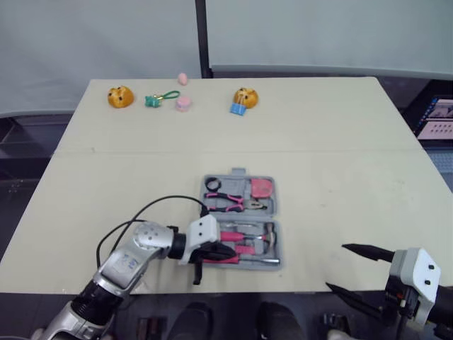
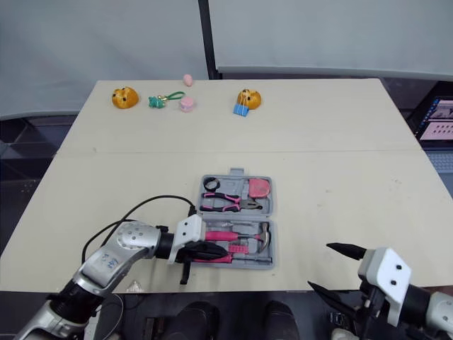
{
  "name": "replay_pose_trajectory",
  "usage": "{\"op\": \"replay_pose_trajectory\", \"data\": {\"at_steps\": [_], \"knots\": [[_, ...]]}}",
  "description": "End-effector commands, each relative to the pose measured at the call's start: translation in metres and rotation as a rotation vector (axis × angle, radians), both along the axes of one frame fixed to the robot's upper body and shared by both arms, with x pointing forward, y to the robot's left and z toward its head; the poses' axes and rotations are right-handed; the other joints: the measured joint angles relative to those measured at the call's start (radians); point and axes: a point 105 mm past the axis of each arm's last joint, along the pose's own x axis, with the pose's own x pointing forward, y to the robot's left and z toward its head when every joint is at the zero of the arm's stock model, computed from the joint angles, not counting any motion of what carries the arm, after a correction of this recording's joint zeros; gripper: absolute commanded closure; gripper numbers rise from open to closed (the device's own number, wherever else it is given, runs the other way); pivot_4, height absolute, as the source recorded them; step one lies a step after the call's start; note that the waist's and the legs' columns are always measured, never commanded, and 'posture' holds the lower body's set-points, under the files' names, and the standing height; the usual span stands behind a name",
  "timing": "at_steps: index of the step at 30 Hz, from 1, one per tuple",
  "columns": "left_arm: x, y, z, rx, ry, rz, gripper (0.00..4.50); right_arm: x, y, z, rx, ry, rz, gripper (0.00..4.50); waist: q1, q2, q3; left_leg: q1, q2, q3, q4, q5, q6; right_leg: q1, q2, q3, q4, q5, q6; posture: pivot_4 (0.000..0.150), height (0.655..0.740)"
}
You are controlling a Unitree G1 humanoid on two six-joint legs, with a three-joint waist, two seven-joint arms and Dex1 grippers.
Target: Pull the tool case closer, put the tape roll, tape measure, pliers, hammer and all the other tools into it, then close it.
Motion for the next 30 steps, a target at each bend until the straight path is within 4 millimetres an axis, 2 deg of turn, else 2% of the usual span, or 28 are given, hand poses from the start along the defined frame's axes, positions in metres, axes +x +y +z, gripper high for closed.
{"op": "replay_pose_trajectory", "data": {"at_steps": [1, 15, 30], "knots": [[-0.001, -0.001, -0.002, -0.004, -0.010, -0.007, 4.44, 0.000, -0.001, 0.008, -0.013, -0.034, -0.012, 0.00, 0.000, 0.000, 0.000, 0.000, 0.000, 0.000, 0.000, 0.000, 0.000, 0.000, 0.000, 0.000, 0.000, 0.000, 0.000, 0.150, 0.7121], [-0.004, 0.003, -0.023, 0.050, 0.022, 0.015, 4.44, -0.001, -0.003, 0.008, -0.018, -0.034, -0.023, 0.00, 0.001, 0.000, 0.000, 0.000, 0.001, 0.000, 0.000, 0.000, 0.000, 0.000, 0.000, 0.000, 0.000, 0.000, 0.000, 0.150, 0.7121], [0.004, 0.006, -0.014, -0.042, 0.050, 0.082, 4.44, -0.002, -0.004, 0.008, -0.020, -0.031, -0.031, 0.00, 0.001, 0.000, 0.000, 0.000, 0.001, 0.000, 0.000, 0.000, 0.000, 0.000, 0.000, 0.000, 0.000, 0.000, 0.000, 0.150, 0.7121]]}}
